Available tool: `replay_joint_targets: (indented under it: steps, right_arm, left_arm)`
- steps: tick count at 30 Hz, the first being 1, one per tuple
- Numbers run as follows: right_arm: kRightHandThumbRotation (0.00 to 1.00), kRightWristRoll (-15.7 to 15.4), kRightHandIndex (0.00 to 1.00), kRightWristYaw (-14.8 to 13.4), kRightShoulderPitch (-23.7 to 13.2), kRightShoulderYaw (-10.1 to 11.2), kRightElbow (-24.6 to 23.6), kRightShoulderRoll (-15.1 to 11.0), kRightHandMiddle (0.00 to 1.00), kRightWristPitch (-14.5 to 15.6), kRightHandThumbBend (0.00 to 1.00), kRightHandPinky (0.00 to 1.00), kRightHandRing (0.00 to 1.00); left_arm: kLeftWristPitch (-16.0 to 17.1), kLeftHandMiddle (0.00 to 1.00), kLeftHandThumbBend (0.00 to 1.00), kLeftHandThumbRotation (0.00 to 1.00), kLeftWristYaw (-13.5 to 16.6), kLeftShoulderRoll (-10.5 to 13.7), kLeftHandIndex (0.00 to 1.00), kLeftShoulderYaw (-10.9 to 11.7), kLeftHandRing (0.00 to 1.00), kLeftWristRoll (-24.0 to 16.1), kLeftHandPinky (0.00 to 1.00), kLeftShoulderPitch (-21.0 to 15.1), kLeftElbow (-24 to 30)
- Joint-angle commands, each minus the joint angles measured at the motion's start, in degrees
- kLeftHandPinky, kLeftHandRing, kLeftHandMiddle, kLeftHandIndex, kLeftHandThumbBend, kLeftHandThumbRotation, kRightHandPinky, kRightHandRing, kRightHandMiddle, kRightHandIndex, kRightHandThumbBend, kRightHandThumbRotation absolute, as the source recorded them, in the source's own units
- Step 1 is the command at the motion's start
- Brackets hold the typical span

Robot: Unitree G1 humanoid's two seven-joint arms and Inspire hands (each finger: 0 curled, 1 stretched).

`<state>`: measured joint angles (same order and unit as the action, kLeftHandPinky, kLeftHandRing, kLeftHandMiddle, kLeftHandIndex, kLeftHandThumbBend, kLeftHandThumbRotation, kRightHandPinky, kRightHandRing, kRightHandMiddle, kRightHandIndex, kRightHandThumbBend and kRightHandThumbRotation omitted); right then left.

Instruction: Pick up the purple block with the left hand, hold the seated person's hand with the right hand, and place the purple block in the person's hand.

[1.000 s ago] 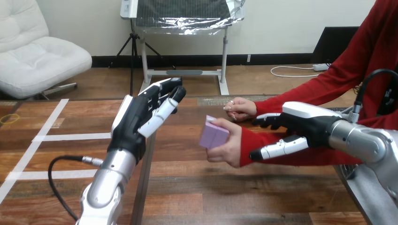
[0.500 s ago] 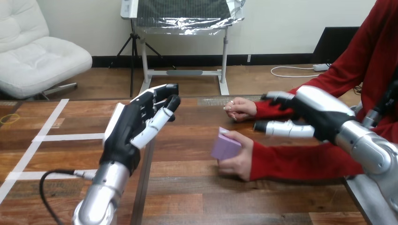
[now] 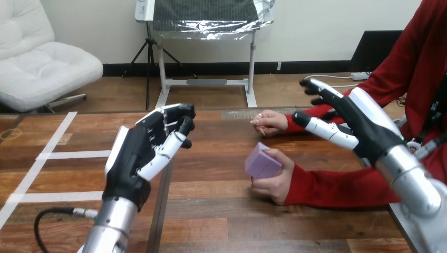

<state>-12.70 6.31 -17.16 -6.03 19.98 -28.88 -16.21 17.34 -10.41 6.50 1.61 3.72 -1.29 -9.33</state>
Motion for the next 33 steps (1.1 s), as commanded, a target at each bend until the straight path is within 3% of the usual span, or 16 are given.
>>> replay_joint_targets:
  steps: [1, 10, 15, 18, 28, 33]
  right_arm:
    - [1.00, 5.0, 0.92, -2.3, 2.1, 3.1, -6.2, 5.1, 0.91, -5.5, 0.88, 0.77, 0.88]
    - [1.00, 12.2, 0.90, -1.5, 8.1, 4.1, -11.5, 10.5, 0.88, -9.9, 0.83, 0.79, 0.87]
    - [1.00, 14.3, 0.87, -1.2, 11.4, 3.9, -14.9, 12.8, 0.85, -10.4, 0.88, 0.75, 0.83]
    - [1.00, 17.2, 0.87, 0.3, 13.7, 3.5, -17.1, 14.3, 0.84, -9.9, 0.93, 0.74, 0.82]
    - [1.00, 22.6, 0.87, 5.0, 19.4, 2.6, -21.3, 16.8, 0.85, -9.6, 0.89, 0.78, 0.83]
    - [1.00, 23.8, 0.86, 6.0, 21.3, 2.6, -22.6, 17.7, 0.85, -9.0, 0.86, 0.80, 0.85]
  left_arm:
    - [1.1, 0.72, 0.40, 0.51, 0.0, 0.9, 0.66, 0.9, 0.70, 0.2, 0.57, -0.1, 4.3]
    - [-0.1, 0.70, 0.35, 0.48, 0.0, 1.6, 0.66, 1.2, 0.69, 0.1, 0.59, -0.3, 5.0]
    - [-0.1, 0.71, 0.35, 0.46, 0.2, 1.5, 0.66, 1.5, 0.70, 0.2, 0.59, -0.7, 5.5]
    - [0.2, 0.71, 0.36, 0.45, 0.6, 1.1, 0.65, 1.6, 0.69, 0.2, 0.58, -0.9, 5.8]
    - [7.9, 0.66, 0.37, 0.41, 0.8, 0.2, 0.62, 1.5, 0.63, -0.3, 0.49, -2.5, 3.8]
    - [9.8, 0.64, 0.41, 0.38, 1.6, -0.1, 0.60, 1.3, 0.60, -1.1, 0.44, -2.9, 3.6]
